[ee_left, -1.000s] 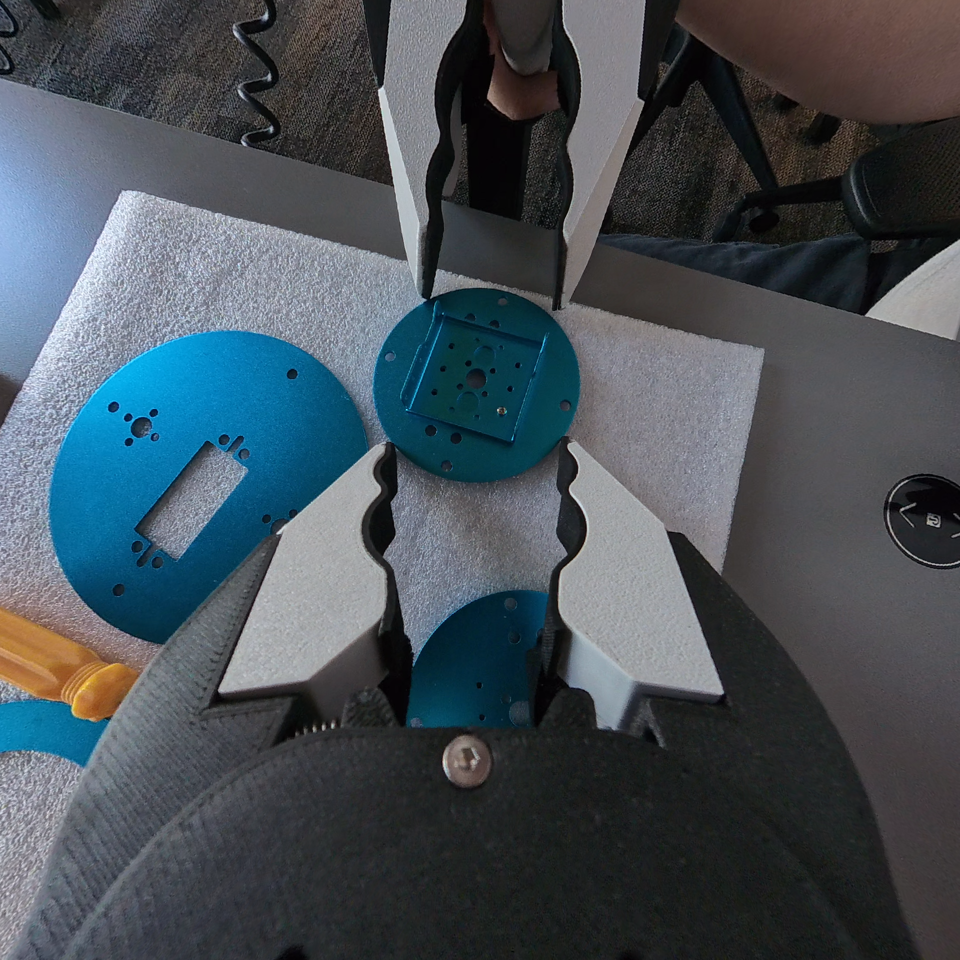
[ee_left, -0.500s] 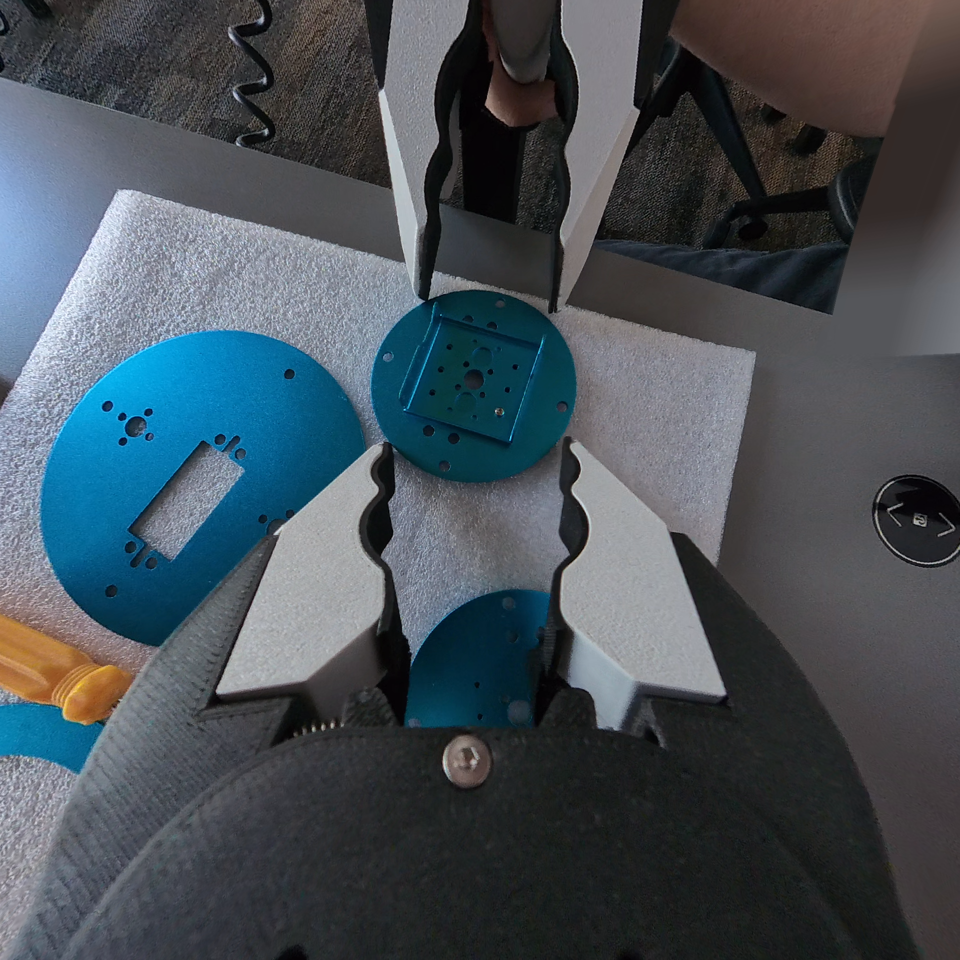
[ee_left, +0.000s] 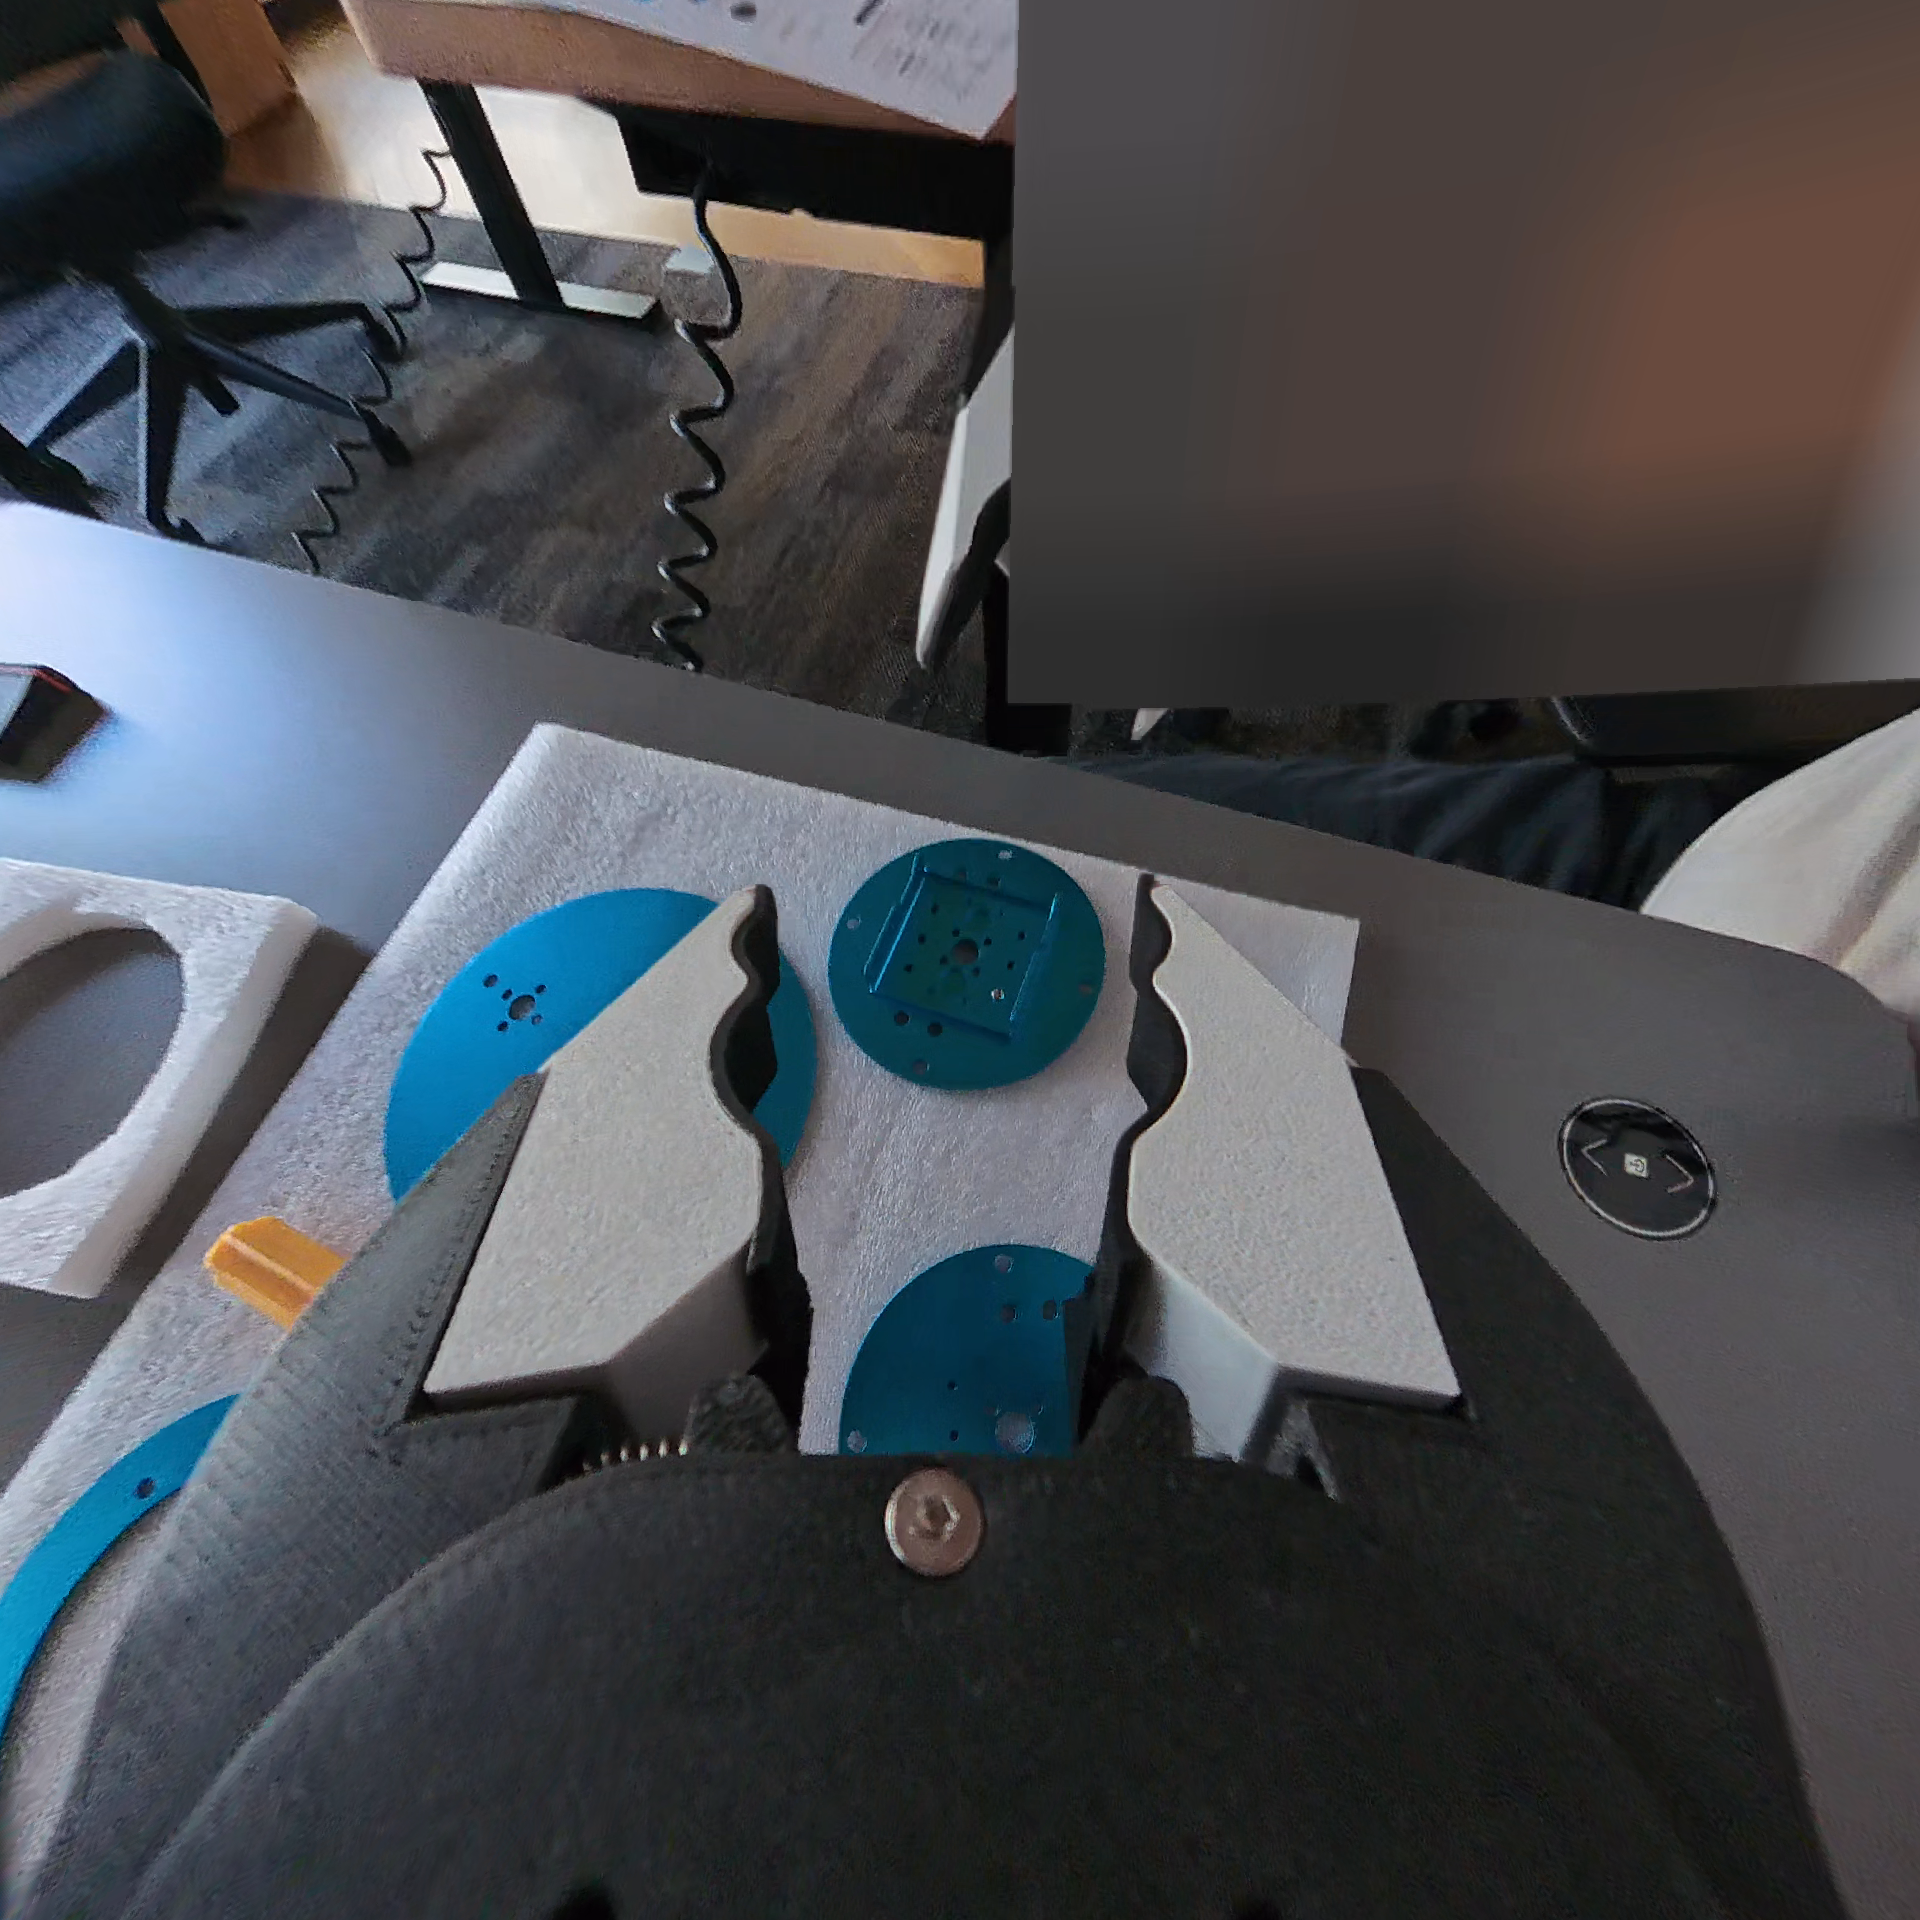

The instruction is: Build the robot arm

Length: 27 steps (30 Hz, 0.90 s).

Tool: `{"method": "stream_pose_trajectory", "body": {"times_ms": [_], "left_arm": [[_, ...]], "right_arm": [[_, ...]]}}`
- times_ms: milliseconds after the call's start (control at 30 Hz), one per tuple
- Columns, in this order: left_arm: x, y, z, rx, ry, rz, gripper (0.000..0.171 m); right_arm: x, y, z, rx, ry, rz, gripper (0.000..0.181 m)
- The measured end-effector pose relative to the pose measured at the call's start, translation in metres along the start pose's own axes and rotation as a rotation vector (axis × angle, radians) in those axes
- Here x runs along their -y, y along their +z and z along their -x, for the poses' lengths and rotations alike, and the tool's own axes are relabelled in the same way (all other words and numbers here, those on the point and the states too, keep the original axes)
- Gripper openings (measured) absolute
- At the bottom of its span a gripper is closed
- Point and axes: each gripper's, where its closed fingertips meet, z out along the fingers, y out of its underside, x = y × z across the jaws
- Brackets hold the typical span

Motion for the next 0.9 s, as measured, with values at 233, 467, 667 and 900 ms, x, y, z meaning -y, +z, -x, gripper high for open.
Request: {"method": "stream_pose_trajectory", "body": {"times_ms": [233,467,667,900], "left_arm": [[0.024,-0.01,-0.003,0.093,-0.016,-0.039,0.066],[-0.012,-0.018,-0.005,0.297,-0.164,-0.072,0.053],[-0.043,0.001,-0.01,0.344,-0.259,-0.046,0.046],[-0.058,0.019,-0.009,0.286,-0.321,0.037,0.05]], "right_arm": [[0.026,-0.027,0.025,-0.177,0.088,-0.081,0.037],[0.0,0.003,0.041,-0.274,0.2,-0.15,0.0],[-0.021,0.025,0.029,-0.423,0.144,-0.056,0.0],[-0.028,0.029,0.024,-0.446,0.149,0.025,0.0]]}}
